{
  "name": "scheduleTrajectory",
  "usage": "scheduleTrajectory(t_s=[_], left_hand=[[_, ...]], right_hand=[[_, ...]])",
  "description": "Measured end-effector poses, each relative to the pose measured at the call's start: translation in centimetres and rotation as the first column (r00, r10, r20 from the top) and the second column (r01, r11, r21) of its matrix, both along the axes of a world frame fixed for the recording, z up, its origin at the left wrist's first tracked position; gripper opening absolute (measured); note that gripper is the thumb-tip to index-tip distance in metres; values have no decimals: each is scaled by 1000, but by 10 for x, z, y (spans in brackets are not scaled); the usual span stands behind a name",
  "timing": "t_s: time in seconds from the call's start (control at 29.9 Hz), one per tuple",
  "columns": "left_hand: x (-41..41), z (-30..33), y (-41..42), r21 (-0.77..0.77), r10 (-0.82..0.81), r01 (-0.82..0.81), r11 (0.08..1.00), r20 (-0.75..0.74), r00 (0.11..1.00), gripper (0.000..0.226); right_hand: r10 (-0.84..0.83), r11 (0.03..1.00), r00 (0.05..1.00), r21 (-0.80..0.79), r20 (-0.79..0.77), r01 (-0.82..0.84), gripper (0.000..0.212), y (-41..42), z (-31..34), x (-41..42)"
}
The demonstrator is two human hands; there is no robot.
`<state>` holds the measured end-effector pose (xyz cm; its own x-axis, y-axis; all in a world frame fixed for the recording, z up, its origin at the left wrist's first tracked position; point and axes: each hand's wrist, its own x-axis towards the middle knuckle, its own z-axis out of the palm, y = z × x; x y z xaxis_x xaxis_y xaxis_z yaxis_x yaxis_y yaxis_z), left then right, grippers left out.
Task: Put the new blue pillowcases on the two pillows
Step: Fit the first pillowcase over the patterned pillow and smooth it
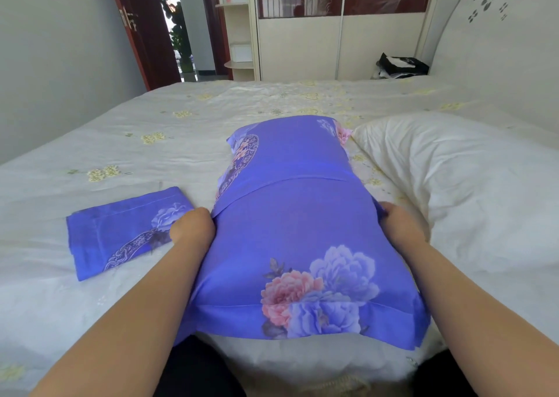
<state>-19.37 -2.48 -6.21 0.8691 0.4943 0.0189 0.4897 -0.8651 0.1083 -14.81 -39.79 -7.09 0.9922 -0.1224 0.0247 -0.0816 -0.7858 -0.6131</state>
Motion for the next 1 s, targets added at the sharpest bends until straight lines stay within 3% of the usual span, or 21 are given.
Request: scheduleTrajectory(t_s=[0.07, 0.13, 0.2, 0.23, 0.27, 0.33, 0.4, 0.43, 0.47, 0.53, 0.6, 0.7, 0.83, 0.93, 0.97, 1.0], left_hand=[[-5, 6, -3, 79, -44, 52, 996, -106, 993, 36], [-5, 22, -1, 93, -86, 106, 990, -197, 977, 34], [3, 47, 3, 47, -161, 182, 982, -289, 944, 32], [11, 61, 1, 38, -210, 232, 972, -297, 931, 34], [19, 76, -5, 71, -256, 281, 957, -249, 934, 37], [28, 103, -37, 162, -388, 375, 913, 52, 920, 44], [27, 118, -87, 165, -515, 491, 856, 370, 773, 51], [25, 117, -107, 104, -550, 563, 820, 416, 724, 51], [25, 107, -119, 24, -571, 607, 794, 372, 732, 51], [24, 70, -110, -163, -523, 549, 820, 179, 834, 56], [20, 36, -79, -300, -387, 411, 861, 138, 912, 70], [11, 16, -52, -505, -191, 291, 813, 241, 952, 79], [-3, 26, -51, -664, -38, 148, 733, 177, 984, 88], [-5, 32, -49, -779, -18, 175, 602, 206, 978, 87], [-5, 33, -48, -806, -9, 207, 555, 243, 970, 85], [-6, 37, -45, -820, 5, 233, 522, 277, 961, 83]], right_hand=[[91, 994, 965, 83, -248, -73, 20, -2, -3, -5], [123, 988, 906, 137, -404, -73, 25, -6, 10, -7], [106, 994, 920, 55, -378, -92, 30, -5, 36, -4], [58, 995, 964, -64, -259, -77, 28, -1, 51, -1], [6, 991, 998, -136, -70, -16, 29, 8, 63, 4], [19, 999, 979, -31, 203, -13, 40, 43, 94, 5], [185, 982, 954, -5, 237, -189, 42, 85, 117, 9], [280, 960, 943, -59, 180, -274, 41, 102, 119, 12], [324, 943, 941, -116, 95, -313, 47, 109, 109, 21], [240, 957, 966, -142, -99, -253, 79, 94, 75, 29], [116, 993, 970, 59, -214, -105, 111, 63, 43, 14], [46, 960, 915, 269, -401, 70, 93, 35, 27, -7], [101, 879, 889, 459, -446, 131, 85, 33, 36, -16], [243, 768, 845, 626, -476, 132, 78, 35, 45, -24], [221, 725, 859, 667, -461, 171, 72, 39, 51, -25], [235, 580, 871, 781, -431, 230, 63, 48, 58, -24]])
